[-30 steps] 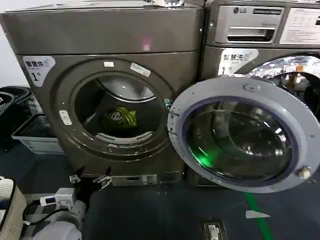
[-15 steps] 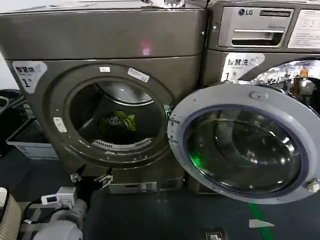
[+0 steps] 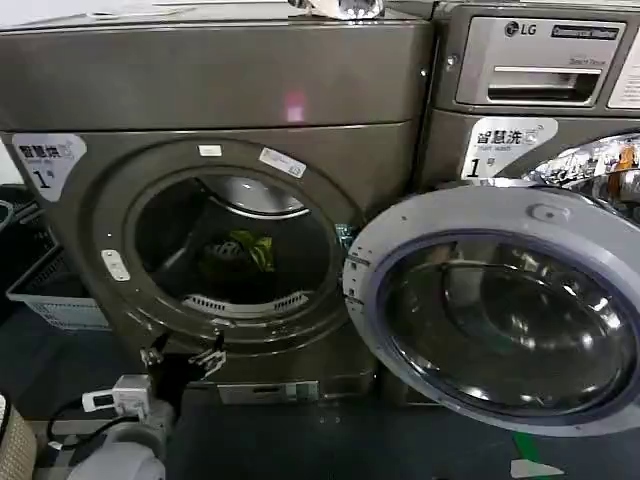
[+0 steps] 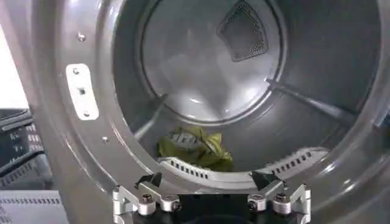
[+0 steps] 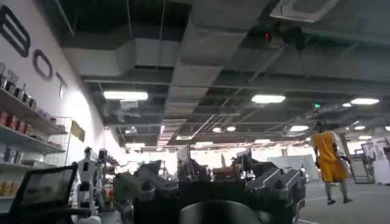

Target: Grasp the clothes from the dryer.

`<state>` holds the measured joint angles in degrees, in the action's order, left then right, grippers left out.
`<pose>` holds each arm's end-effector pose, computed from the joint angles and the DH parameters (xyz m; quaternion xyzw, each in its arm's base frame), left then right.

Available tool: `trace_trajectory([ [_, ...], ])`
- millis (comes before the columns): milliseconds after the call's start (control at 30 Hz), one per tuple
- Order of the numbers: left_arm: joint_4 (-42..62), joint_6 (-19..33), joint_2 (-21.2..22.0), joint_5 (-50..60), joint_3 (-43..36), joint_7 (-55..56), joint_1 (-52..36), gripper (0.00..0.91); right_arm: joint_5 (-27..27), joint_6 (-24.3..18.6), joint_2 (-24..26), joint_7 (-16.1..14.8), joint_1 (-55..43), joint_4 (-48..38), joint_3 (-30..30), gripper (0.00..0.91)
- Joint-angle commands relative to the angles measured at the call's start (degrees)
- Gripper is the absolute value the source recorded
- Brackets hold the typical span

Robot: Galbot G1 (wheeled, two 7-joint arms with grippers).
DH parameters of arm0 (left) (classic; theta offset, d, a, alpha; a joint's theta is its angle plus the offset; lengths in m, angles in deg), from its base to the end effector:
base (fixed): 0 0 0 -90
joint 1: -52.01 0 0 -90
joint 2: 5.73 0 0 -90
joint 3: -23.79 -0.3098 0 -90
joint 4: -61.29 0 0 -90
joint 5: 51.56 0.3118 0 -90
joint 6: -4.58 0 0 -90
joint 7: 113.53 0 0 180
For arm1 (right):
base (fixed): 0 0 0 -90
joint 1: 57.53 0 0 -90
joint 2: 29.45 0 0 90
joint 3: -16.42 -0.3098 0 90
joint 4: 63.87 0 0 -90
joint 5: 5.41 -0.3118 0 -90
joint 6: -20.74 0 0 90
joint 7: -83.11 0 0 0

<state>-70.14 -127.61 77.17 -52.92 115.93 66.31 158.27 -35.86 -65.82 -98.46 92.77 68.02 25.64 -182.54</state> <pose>0.1958 0.0215 -0.1630 0.0022 -0.9877 -0.0538 0.1470 -0.1906 -0.3872 -0.0925 0.7732 0.5997 -0.1416 0.1502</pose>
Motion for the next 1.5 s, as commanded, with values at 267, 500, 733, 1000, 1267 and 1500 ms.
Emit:
trace_trajectory([
  [267,1.20,-2.81,0.04,0.45,-1.08,0.14,-1.92,0.907,0.40,-0.04,0.51,-0.01,-0.57,-0.13,0.86,0.907],
  [500,2.35,-2.81,0.17,0.68,-1.74,-0.04,-2.68,0.907,0.38,-0.11,0.71,-0.01,-0.80,-0.73,0.78,0.907],
  [733,2.77,-2.81,0.38,1.23,-2.83,-0.09,-2.88,0.907,0.36,-0.34,0.91,0.00,-0.69,-1.69,0.69,0.907],
  [1000,3.06,-2.81,0.65,1.36,-3.21,0.26,-3.27,0.907,0.34,-0.33,0.92,-0.03,-0.79,-1.74,0.79,0.907],
  [1267,3.23,-2.81,0.67,1.34,-3.23,0.37,-3.21,0.907,0.35,-0.50,0.84,0.02,-0.67,-1.73,0.73,0.907],
  [1500,3.45,-2.81,0.78,1.35,-3.39,0.47,-3.49,0.907,0.35,-0.53,0.83,0.00,-0.55,-1.92,0.64,0.907],
])
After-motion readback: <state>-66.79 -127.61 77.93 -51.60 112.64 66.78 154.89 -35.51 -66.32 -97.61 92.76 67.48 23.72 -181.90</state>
